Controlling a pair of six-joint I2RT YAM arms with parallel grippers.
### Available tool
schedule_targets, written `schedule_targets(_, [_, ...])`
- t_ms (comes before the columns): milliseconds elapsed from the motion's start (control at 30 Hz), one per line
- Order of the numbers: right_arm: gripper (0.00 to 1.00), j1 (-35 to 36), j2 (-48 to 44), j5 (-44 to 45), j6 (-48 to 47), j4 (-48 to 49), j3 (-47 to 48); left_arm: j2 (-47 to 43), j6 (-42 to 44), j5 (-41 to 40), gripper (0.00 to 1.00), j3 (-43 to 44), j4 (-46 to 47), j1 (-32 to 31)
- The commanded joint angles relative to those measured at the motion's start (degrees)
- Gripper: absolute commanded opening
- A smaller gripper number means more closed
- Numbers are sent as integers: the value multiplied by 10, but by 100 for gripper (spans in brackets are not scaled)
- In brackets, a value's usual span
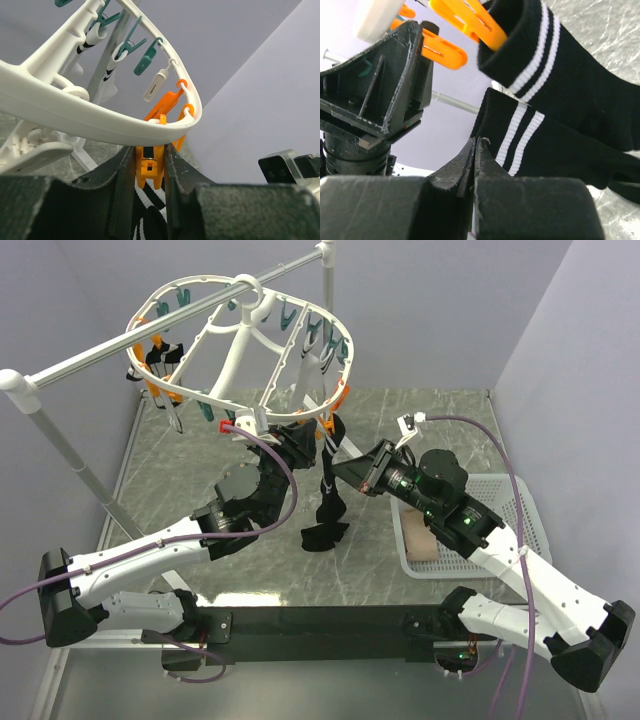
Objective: Clip the socks to the hanger
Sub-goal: Clamp the sock onto the hanger.
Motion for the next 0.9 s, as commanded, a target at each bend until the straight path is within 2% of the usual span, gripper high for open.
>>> schedule_targets(0, [0,5,5,12,4,48,33,1,0,19,21,13,-15,-8])
schedule_targets(400, [0,3,20,37,-5,67,47,21,25,-4,20,27,-25,-11])
schedule_targets(867, [0,4,55,37,-9,85,68,23,41,7,20,23,-17,-13])
